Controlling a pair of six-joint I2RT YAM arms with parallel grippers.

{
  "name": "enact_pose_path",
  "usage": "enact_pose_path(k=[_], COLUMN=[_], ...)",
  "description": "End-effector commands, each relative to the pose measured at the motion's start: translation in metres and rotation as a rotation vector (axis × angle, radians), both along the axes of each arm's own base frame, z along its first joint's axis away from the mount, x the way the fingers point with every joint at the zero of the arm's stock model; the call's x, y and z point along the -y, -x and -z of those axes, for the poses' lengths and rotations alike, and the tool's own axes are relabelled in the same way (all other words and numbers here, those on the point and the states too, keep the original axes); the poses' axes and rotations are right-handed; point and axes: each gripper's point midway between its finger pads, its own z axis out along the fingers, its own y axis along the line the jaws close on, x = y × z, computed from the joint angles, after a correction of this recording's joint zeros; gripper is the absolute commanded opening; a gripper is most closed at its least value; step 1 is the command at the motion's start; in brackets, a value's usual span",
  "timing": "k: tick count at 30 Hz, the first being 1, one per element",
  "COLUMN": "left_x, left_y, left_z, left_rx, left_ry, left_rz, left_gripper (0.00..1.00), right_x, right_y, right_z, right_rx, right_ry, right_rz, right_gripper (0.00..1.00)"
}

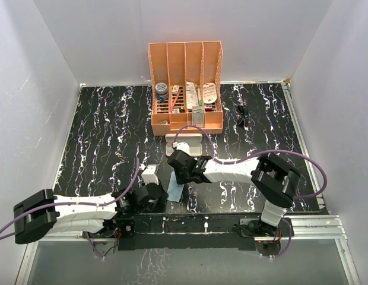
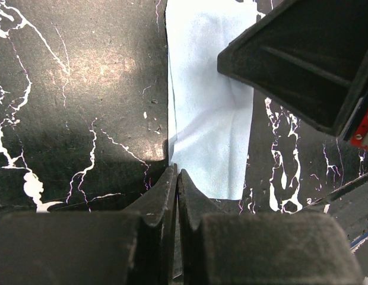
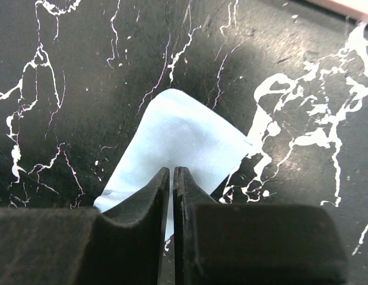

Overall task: Organize the sunglasses
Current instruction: Adjust the glasses cleaning cloth at the center of the board.

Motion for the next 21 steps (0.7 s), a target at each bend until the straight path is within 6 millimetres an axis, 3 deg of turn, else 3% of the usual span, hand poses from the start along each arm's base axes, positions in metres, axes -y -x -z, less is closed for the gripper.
enact_pose_path(k=[1, 9, 13, 21], left_x=[-0.008, -0.009, -0.01, -0.01], left_y=[0.003, 0.005, 0.004, 0.004], left_z=[0.006, 0.008, 0.008, 0.008], left_rx=[-0.003, -0.006, -0.006, -0.005], left_ry=[-0.038, -0.033, -0.036, -0.037], left_rz=[0.012, 0.011, 0.008, 0.003], left_gripper=[0.0, 0.0, 0.0, 0.0], right_x=[-0.009, -0.017, -0.028, -0.039], right_y=[-0.022, -0.025, -0.015, 0.006], right_z=[-0.041, -0.046, -0.044, -0.042], right_rx=[0.125, 0.141, 0.092, 0.03], right_ry=[-0.027, -0.04, -0.088, -0.147], right_rz=[0.003, -0.028, -0.061, -0.101], right_gripper=[0.08, 0.08, 0.0, 0.0])
